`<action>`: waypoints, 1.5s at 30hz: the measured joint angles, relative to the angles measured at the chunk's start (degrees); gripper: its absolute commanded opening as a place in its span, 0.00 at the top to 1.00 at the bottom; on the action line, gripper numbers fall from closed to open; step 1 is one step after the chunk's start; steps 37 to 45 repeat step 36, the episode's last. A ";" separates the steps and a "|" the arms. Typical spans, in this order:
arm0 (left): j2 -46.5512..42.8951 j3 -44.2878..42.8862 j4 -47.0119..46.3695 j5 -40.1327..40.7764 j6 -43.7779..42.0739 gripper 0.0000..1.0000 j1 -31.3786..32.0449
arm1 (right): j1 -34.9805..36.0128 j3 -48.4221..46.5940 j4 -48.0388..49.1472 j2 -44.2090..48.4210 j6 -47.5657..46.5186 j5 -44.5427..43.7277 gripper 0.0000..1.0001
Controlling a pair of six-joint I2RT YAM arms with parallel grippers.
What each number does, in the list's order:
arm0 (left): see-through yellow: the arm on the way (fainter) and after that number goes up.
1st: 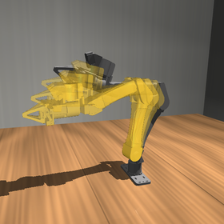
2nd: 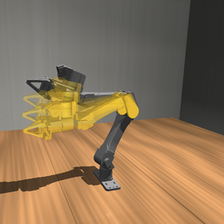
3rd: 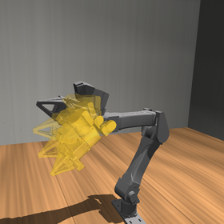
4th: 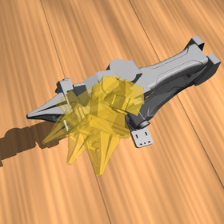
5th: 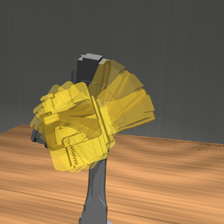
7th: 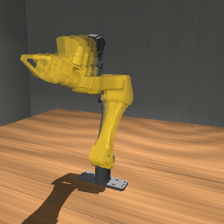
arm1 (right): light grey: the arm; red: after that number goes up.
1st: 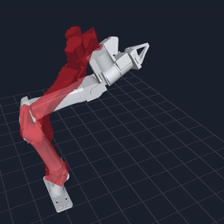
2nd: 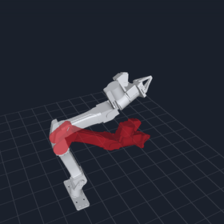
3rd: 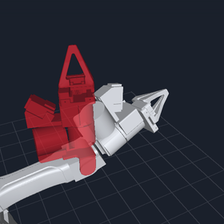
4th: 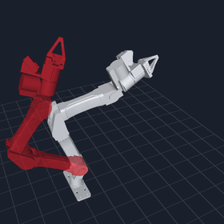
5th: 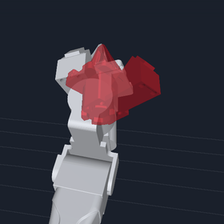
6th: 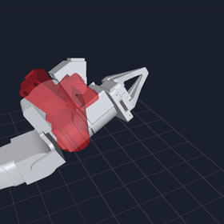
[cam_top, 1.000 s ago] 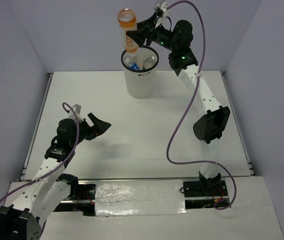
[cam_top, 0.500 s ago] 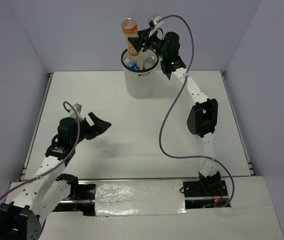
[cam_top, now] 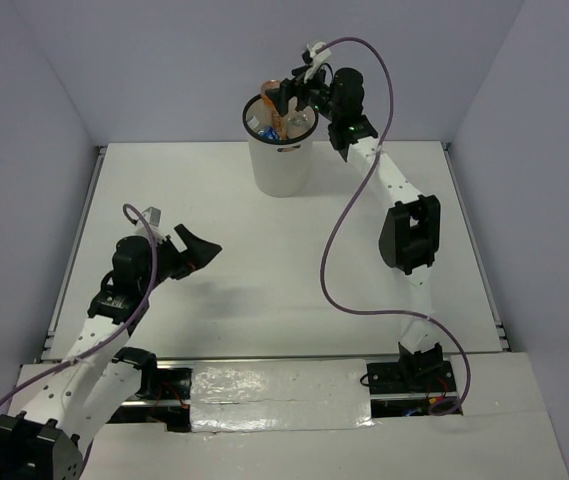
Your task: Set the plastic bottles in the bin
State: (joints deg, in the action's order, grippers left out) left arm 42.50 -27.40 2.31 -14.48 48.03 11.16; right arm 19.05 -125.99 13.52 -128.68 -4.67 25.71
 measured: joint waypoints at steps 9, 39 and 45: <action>-4.20 -0.79 3.63 1.62 -2.19 0.01 0.00 | -5.84 10.36 -16.50 18.49 3.96 4.70 0.00; -6.10 -17.55 14.21 2.12 -13.22 0.01 -0.02 | -18.47 64.63 -49.18 82.49 1.38 -18.67 0.00; -6.10 -17.55 14.21 2.12 -13.22 0.01 -0.02 | -18.47 64.63 -49.18 82.49 1.38 -18.67 0.00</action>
